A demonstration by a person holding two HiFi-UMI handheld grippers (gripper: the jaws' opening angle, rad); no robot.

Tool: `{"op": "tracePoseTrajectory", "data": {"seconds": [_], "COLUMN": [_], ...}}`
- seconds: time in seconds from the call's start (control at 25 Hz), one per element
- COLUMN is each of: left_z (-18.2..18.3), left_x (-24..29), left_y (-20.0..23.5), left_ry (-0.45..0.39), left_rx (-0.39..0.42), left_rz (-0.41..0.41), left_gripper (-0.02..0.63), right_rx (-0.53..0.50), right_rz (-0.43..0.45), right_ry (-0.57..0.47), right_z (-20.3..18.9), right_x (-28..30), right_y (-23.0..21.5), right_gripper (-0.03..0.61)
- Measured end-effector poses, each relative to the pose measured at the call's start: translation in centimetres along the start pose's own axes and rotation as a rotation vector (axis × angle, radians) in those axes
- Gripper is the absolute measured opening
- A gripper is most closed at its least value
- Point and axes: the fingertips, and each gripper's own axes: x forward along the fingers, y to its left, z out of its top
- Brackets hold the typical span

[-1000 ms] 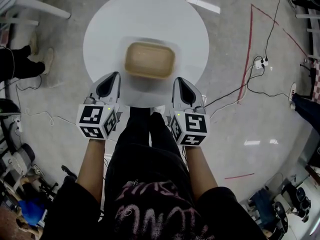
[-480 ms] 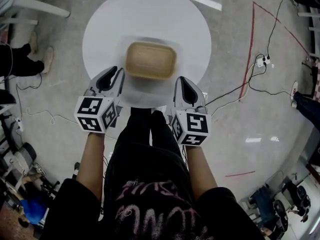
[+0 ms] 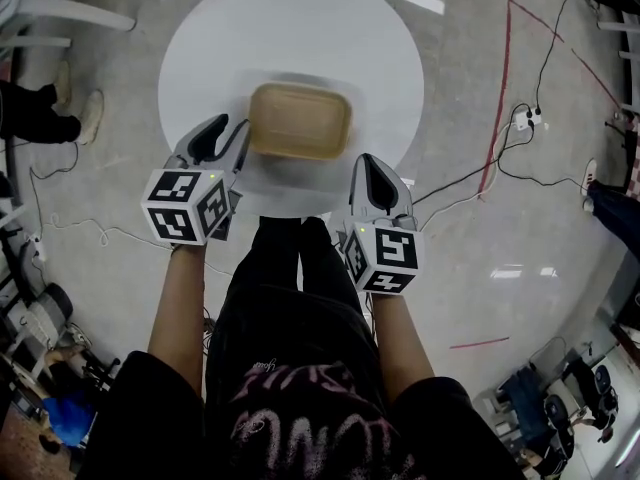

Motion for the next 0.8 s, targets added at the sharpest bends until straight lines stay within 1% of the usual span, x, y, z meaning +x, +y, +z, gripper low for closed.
{"op": "tracePoseTrajectory", "data": {"seconds": [0.16,0.36,0.56,0.8], "left_z": [0.0,-0.3,-0.2,-0.4], "left_x": [0.8,1.8,2.3,2.6], "left_y": [0.1,0.3,0.3,0.4], "left_ry": [0.020,0.043,0.049,0.065], "left_rx": [0.008,-0.031,-0.028,-0.085], "left_rz": [-0.014,-0.049,-0.062,-0.112], "left_gripper": [0.146,0.149,0.149,0.144], "right_rx": [0.003,0.006,0.008,0.011], "right_rz": [-0.008,-0.017,-0.023,-0.027], "right_ry": [0.012,0.028,0.033,0.038], "right_z": [-0.3,-0.8,-0.7,-0.6], "right_x": [0.2,0.6,1.3,1.9], "right_y": [-0.4,-0.7,-1.1,-1.2], "right_gripper": [0.008,0.008,0.008,0.008]}}
